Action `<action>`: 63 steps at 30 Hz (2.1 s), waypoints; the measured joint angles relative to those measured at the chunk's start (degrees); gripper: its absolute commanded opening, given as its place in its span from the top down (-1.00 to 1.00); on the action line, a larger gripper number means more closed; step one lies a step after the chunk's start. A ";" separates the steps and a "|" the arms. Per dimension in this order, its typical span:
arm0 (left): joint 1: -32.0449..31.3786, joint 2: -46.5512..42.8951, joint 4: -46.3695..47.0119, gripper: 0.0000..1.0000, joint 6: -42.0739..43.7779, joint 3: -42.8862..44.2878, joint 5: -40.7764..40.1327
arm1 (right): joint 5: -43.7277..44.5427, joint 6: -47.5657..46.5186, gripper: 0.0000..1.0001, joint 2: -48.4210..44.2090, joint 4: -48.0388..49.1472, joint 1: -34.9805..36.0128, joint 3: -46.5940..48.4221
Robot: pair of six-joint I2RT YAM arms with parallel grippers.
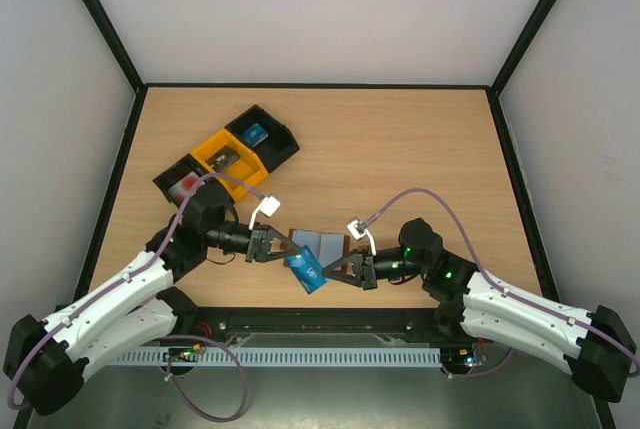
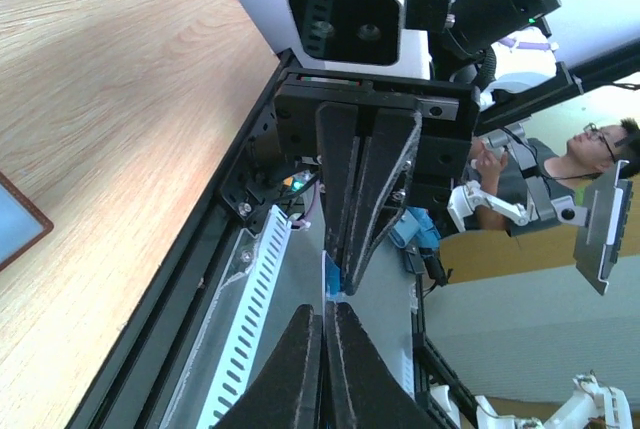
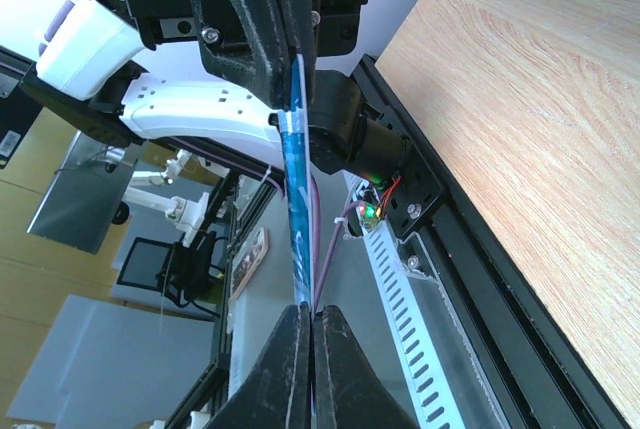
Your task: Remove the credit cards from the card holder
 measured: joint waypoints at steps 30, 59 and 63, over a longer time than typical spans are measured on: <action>13.75 -3.13 -5.84 0.95 -4.15 2.62 -16.06 | 22.60 -1.16 -0.96 -6.78 -6.71 0.00 -0.55; 20.70 12.90 1.42 0.95 -8.04 5.01 -72.04 | 30.25 3.08 -0.96 -8.74 -4.94 0.00 -4.31; 22.38 17.92 3.91 0.95 -9.81 5.14 -74.14 | 30.21 3.08 -0.96 -9.14 -4.85 0.00 -4.37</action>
